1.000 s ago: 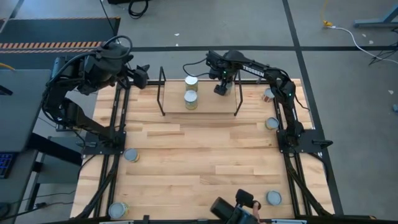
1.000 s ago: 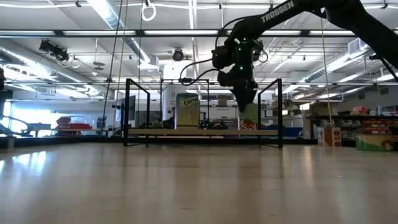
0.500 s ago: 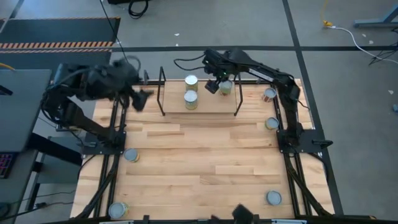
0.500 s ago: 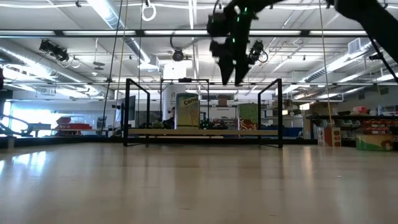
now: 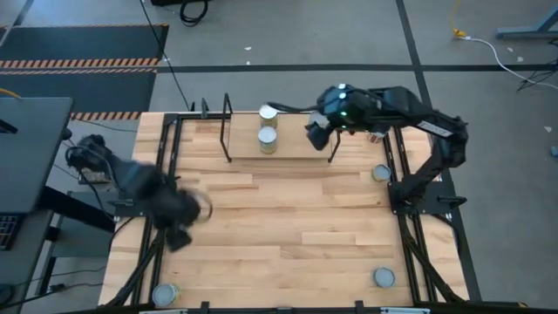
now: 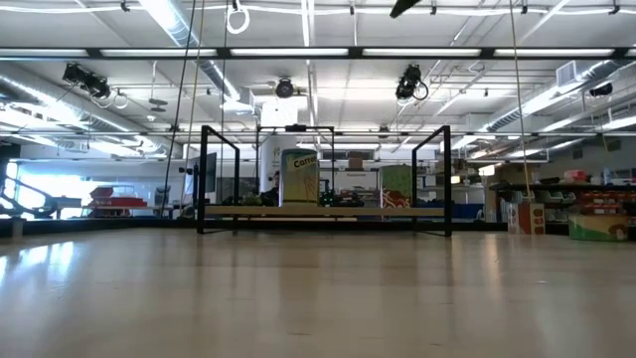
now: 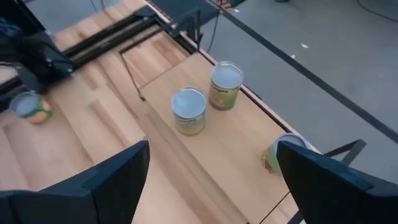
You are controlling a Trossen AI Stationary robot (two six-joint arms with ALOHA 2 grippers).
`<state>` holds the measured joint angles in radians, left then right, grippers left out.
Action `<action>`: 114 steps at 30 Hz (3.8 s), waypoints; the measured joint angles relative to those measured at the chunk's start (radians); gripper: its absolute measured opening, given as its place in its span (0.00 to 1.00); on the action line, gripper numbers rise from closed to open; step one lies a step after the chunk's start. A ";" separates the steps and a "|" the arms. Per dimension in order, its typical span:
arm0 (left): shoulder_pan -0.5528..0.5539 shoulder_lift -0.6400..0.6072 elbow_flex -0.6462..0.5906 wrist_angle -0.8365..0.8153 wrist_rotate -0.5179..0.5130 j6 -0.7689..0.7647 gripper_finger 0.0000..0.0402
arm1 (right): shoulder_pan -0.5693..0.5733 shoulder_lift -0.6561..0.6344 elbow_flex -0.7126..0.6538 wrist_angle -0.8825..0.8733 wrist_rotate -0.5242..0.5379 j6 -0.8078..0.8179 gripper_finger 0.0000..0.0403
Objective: Pick and place cans onto a shelf
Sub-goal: Put the canned mixed fruit on the shelf
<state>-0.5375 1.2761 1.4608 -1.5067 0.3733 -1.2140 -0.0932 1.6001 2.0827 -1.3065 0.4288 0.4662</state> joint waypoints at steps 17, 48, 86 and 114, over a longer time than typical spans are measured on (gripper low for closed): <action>-0.323 0.213 -0.354 0.466 0.371 -0.350 0.69 | 0.413 -0.027 -0.177 -0.075 0.165 0.140 0.89; -0.620 0.409 -0.354 0.656 0.153 -0.170 0.01 | 0.772 -0.023 -0.520 0.075 0.200 0.926 0.89; -0.321 0.352 -0.268 0.748 -0.519 0.037 0.01 | 0.757 0.194 -0.518 0.670 0.005 0.289 0.89; -0.373 0.354 -0.268 0.944 -0.926 0.044 0.21 | 0.673 0.566 -0.344 0.880 -0.346 -0.423 0.99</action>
<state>-0.9100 1.6299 1.1927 -0.5630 -0.5523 -1.1705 0.5799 2.1661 1.7390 -0.4265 0.0828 0.0435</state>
